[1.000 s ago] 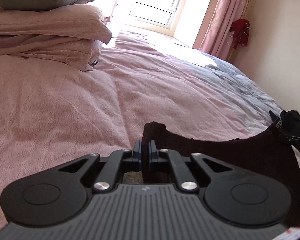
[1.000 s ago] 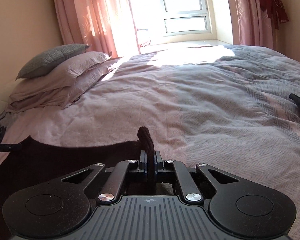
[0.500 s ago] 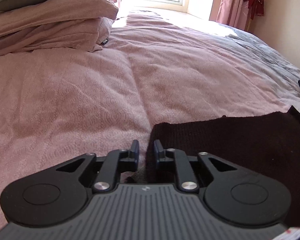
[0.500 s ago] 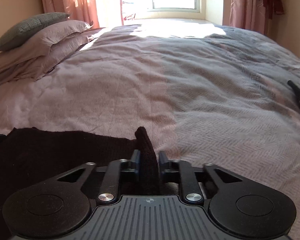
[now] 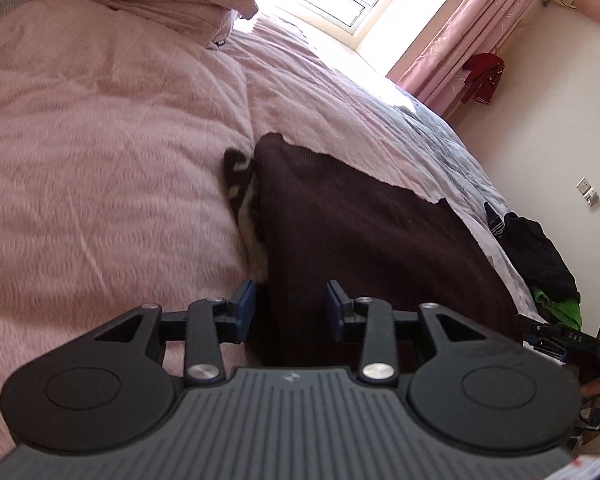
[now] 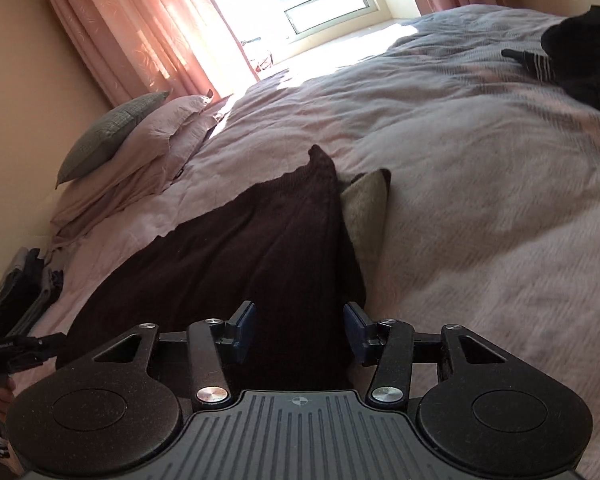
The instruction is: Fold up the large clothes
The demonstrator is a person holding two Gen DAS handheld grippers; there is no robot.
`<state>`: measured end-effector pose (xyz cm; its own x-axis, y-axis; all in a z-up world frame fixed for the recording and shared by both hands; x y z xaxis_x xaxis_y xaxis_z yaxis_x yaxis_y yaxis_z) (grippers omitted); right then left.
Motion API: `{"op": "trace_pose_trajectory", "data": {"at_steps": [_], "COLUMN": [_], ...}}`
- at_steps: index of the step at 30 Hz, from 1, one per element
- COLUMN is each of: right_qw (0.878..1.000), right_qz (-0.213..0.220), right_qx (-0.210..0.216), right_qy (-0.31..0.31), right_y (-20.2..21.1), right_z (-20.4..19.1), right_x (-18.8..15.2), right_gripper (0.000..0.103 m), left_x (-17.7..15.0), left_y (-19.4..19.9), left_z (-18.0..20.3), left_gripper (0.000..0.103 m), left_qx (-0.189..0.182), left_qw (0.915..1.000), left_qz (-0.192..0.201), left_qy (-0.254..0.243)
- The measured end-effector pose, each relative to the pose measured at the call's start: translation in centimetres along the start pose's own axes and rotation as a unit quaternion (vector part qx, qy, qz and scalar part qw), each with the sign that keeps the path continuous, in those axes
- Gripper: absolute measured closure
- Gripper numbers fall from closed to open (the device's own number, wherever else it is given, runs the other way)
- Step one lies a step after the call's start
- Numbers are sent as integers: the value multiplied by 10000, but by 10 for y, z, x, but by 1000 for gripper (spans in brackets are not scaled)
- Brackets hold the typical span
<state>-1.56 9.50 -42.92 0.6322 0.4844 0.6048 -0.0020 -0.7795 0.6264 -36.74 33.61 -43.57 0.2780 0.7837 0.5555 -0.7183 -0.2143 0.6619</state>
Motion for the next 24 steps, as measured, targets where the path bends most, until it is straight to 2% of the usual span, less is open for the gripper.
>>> {"op": "trace_pose_trajectory", "data": {"at_steps": [1, 2, 3, 5, 7, 9, 10, 11, 14, 16, 17, 19, 21, 24], "right_qw": [9998, 9996, 9992, 9973, 9950, 9938, 9951, 9962, 9958, 9929, 9890, 9797, 9766, 9756], "right_qz": [-2, 32, 58, 294, 571, 307, 104, -11, -118, -206, -112, 279, 617, 689], "right_qx": [95, 174, 216, 251, 17, -50, -219, -388, -706, -1167, -1460, -1805, -1705, -1333], "right_qy": [-155, -232, -318, -616, -817, -1065, -954, -776, -577, -109, 216, 828, 1159, 1601], "right_y": [-2, -3, -5, 2, 17, 12, 4, 0, 1, 6, 12, 20, 20, -8], "right_z": [0, 0, 2, 8, 23, 37, 38, 36, 28, 19, 12, -7, -29, -66], "right_x": [-3, -3, -2, 8, 18, 14, 8, 4, 6, 12, 17, 29, 41, 46], "right_gripper": [58, 70, 100, 102, 102, 102, 102, 102, 98, 76, 61, 59, 59, 59], "left_x": [-5, -8, -9, -7, 0, -2, -8, -15, -11, 3, 11, 30, 47, 56], "left_y": [-2, -3, -4, 0, 8, 6, -1, -9, -5, 6, 12, 22, 21, -5], "left_z": [-1, -1, 0, 1, -1, -14, -18, -19, -8, -6, -6, -2, 12, 43], "left_gripper": [71, 74, 97, 100, 100, 99, 98, 97, 92, 90, 89, 89, 88, 87], "left_qx": [-8, -69, -85, -42, 4, 140, 185, 274, 550, 677, 802, 1014, 996, 705], "left_qw": [9999, 9997, 9998, 9998, 9996, 9996, 9997, 9996, 9973, 9963, 9950, 9909, 9880, 9875], "left_qz": [-25, -25, 25, 115, 294, 244, 74, -97, -68, 110, 202, 448, 648, 604], "left_qy": [127, 215, 189, 131, 58, 67, 105, 5, -475, -511, -559, -765, -984, -1271]}}
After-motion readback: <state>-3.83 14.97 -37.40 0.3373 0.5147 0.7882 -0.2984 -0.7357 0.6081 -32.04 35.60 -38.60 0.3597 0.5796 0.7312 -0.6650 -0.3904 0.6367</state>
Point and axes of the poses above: each gripper's, at about its wrist camera, not at the fingertips, and y roughly against the way its jaws point, z to its right, x to its top, the point moved 10 cm from there along -y, roughly the way its jaws point, and after that the axes turned 4 degrees about -z, right-handed, at the moved point
